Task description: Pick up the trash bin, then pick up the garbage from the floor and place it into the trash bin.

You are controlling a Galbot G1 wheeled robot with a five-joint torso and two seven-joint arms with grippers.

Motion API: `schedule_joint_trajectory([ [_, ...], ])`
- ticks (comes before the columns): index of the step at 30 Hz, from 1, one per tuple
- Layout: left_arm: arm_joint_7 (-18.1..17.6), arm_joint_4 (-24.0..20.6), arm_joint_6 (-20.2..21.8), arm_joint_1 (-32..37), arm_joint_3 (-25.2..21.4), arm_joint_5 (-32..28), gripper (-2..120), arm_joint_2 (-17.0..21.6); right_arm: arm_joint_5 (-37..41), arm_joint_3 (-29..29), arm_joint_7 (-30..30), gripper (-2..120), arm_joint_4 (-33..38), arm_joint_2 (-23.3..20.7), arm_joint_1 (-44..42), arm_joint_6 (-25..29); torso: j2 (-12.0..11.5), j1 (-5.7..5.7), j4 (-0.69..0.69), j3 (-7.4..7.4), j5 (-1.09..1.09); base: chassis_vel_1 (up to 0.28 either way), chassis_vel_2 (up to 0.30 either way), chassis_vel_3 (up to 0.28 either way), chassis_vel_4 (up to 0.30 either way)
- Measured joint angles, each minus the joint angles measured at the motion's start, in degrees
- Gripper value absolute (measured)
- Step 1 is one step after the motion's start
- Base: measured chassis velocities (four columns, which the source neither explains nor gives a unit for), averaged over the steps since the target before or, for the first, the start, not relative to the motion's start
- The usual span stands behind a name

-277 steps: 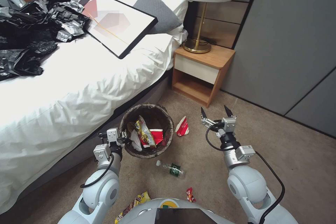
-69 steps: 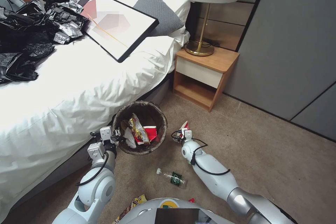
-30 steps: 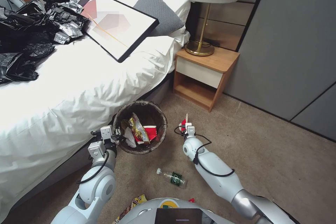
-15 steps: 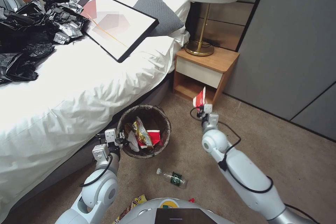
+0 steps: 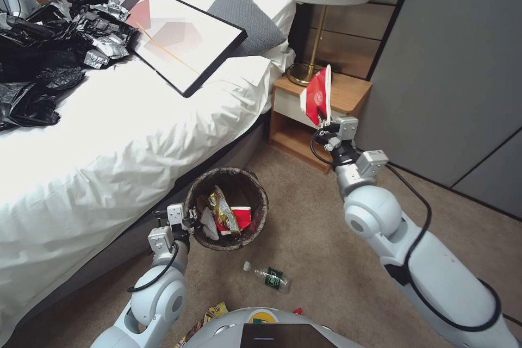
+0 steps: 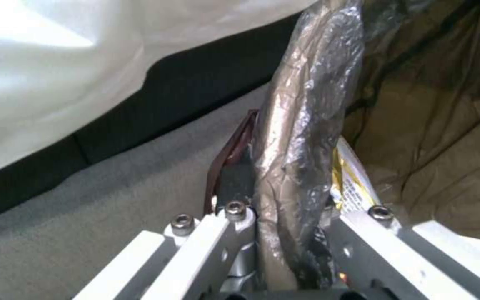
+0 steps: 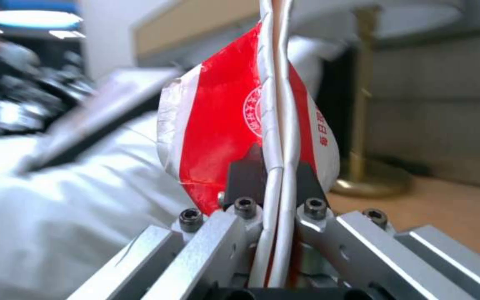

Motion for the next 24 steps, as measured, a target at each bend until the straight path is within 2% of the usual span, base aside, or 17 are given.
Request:
schedule_joint_trajectory([
  [6,0.0,0.4,0.1,-0.1,0.5,0.5,4,-0.3,1.9,-1.2,-6.9,0,5.3,-3.1,0.0,3.5,0.0,0.0,0.01,0.0,0.0,0.0,0.0,0.0,0.0],
  [10,0.0,0.4,0.2,-0.1,0.5,0.7,4,-0.4,3.3,-4.6,-12.2,0,7.8,-5.8,0.0,5.8,0.0,0.0,0.01,0.0,0.0,0.0,0.0,0.0,0.0],
  [15,0.0,0.4,0.2,-0.1,0.4,0.8,4,-0.6,3.4,-8.4,-13.3,0,8.2,-7.1,0.0,6.1,0.0,0.0,0.0,0.0,-0.01,0.0,0.0,0.0,0.0],
  [18,0.0,0.3,0.2,-0.1,0.3,0.8,4,-0.7,2.2,-13.3,-13.7,0,7.6,-8.1,-0.1,6.5,0.0,0.0,0.01,0.0,-0.01,0.0,0.0,0.0,0.0],
  [19,0.0,0.3,0.2,-0.1,0.3,0.8,4,-0.7,2.2,-13.3,-13.7,0,7.6,-8.1,-0.1,6.5,0.0,0.0,0.01,0.0,-0.01,0.0,0.0,0.0,0.0],
  [22,0.0,0.1,0.2,0.0,0.0,0.8,4,-0.7,1.0,-19.2,-13.8,0,6.5,-8.8,0.5,6.6,0.0,0.0,0.01,0.0,-0.01,0.0,0.0,0.0,0.0],
  [24,0.0,0.1,0.2,0.0,-0.1,0.8,4,-0.6,0.9,-19.8,-13.8,0,6.4,-8.8,0.7,6.6,0.0,0.0,0.0,0.0,-0.01,0.0,0.0,0.0,0.0],
])
